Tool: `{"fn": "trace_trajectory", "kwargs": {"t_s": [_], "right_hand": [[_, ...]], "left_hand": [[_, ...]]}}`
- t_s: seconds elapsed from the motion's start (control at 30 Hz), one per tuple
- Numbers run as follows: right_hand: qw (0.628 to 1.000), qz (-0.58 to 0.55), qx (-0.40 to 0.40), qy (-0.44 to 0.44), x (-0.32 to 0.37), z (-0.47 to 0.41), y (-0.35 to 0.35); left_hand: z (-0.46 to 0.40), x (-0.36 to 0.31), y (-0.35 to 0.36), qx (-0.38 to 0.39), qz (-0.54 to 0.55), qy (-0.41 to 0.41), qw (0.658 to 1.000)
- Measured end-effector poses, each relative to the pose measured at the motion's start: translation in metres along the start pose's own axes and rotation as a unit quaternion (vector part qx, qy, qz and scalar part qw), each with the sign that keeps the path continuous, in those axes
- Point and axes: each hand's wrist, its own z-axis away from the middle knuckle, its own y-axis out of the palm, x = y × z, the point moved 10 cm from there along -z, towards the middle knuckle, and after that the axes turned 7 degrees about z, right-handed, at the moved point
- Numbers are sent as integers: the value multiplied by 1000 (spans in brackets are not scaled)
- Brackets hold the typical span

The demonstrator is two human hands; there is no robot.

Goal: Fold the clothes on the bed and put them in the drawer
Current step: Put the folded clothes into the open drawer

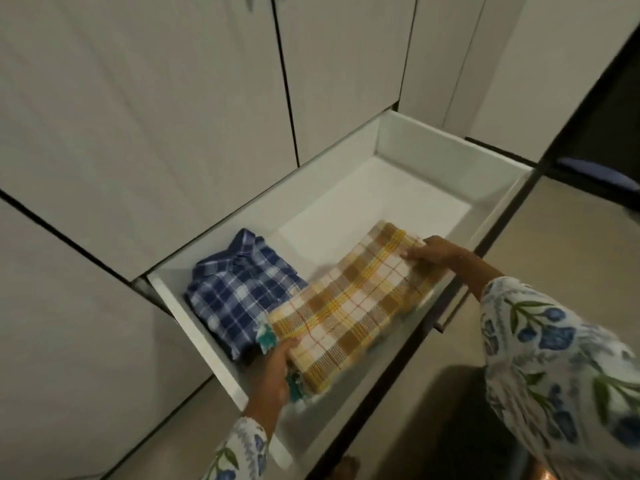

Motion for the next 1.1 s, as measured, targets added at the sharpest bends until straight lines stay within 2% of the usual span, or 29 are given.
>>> {"fn": "trace_trajectory", "kwargs": {"t_s": [0.07, 0.17, 0.37, 0.43, 0.47, 0.5, 0.53, 0.57, 0.63, 0.67, 0.73, 0.87, 1.0, 1.1], "right_hand": [[999, 44, 21, 17, -10, -33, 28], [994, 95, 35, 30, -26, -74, 60], [985, 157, 66, 30, -52, -119, 113], [982, 180, 52, 18, -50, -126, 116], [980, 195, 44, 13, -50, -127, 116], [975, 221, 34, 8, -48, -126, 114], [968, 251, 21, 5, -46, -125, 111], [957, 289, 3, 2, -43, -120, 105], [921, 383, -70, -5, -29, -108, 80], [903, 413, -119, -15, -17, -100, 65], [886, 404, -224, -35, 3, -75, 24], [881, 286, -374, -40, -1, -12, -51], [881, 232, -411, 39, -63, 45, -86], [876, 192, -426, 119, -137, 95, -99]], "left_hand": [[-18, 24, -11, -29, 37, -35, 998], [-49, 46, -26, -68, 71, -46, 994], [-90, 79, -49, -127, 30, -79, 988], [-88, 75, -59, -204, -25, -56, 977], [-84, 67, -61, -248, -111, -33, 962], [-79, 51, -56, -274, -252, -8, 928], [-77, 35, -42, -269, -392, 32, 879], [-74, 21, -19, -239, -488, 92, 835], [-73, 11, 33, -135, -560, 182, 797], [-71, 7, 54, -100, -576, 205, 785], [-63, -8, 97, -66, -590, 256, 763], [-30, -22, 182, 12, -592, 328, 736], [9, -22, 258, 72, -547, 408, 728], [51, 7, 325, 164, -522, 433, 716]]}}
